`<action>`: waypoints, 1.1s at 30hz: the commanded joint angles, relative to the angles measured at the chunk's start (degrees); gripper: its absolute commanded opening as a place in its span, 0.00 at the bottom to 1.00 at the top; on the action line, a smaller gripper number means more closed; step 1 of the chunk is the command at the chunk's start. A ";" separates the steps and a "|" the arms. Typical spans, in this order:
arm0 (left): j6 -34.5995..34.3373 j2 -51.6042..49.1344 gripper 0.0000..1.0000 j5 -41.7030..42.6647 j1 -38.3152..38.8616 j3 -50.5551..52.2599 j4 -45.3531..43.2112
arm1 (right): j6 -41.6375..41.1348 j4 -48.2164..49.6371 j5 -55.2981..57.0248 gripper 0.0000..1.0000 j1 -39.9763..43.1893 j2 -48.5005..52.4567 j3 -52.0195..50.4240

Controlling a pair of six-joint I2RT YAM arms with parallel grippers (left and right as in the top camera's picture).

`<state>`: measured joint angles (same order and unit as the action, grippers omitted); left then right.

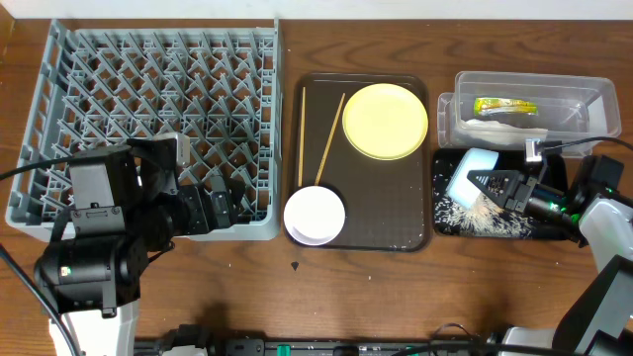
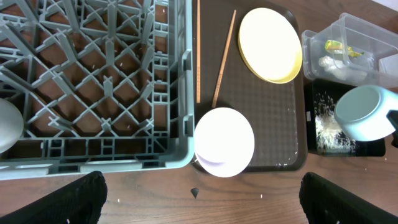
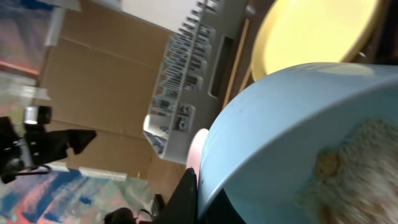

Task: Sort waste into correct bins and load items into the dishwasher
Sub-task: 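Tip the light-blue bowl over the black tray to pour out rice, then return the empty light-blue bowl to the brown tray with the right gripper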

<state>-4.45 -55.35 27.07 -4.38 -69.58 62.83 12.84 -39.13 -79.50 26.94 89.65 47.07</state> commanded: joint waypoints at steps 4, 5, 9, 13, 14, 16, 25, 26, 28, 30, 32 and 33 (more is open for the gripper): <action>0.37 0.00 0.99 0.33 0.24 -0.33 0.11 | -0.28 3.63 -6.99 0.01 0.44 0.37 -0.26; 0.37 0.00 0.99 0.33 0.24 -0.33 0.11 | -3.04 4.72 -4.35 0.01 0.44 0.37 -0.26; 0.37 0.00 0.99 0.33 0.24 -0.33 0.11 | -8.15 5.70 1.09 0.01 0.22 0.37 -0.26; 0.37 0.00 0.99 0.33 0.24 -0.33 0.11 | -6.10 5.70 -7.48 0.01 0.04 0.28 -0.26; 0.37 0.00 0.99 0.33 0.24 -0.33 0.11 | -5.55 6.58 -6.47 0.01 0.02 0.28 -0.26; 0.37 0.00 0.99 0.33 0.24 -0.33 0.11 | -12.59 7.04 -1.01 0.01 0.11 0.31 -0.26; 0.37 0.00 0.99 0.33 0.24 -0.33 0.11 | -10.05 8.79 -3.98 0.01 -0.28 0.22 -0.26; 0.37 0.00 0.99 0.33 0.24 -0.33 0.11 | -12.85 8.76 0.15 0.01 -0.28 0.24 -0.26; 0.37 0.00 0.99 0.33 0.24 -0.33 0.11 | -10.64 8.13 -6.84 0.01 -0.48 0.22 -0.26; 0.37 0.00 0.99 0.33 0.24 -0.33 0.11 | -9.31 9.07 -5.62 0.01 -0.48 0.22 -0.26; 0.37 0.00 0.99 0.33 0.24 -0.33 0.11 | -14.67 8.55 -2.25 0.01 -0.50 0.22 -0.26; 0.37 0.00 0.99 0.33 0.24 -0.33 0.11 | -12.70 8.55 -4.98 0.01 -0.68 0.22 -0.26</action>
<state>-4.45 -55.35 27.07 -4.38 -69.58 62.81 0.51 -30.50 -81.28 26.87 89.65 46.85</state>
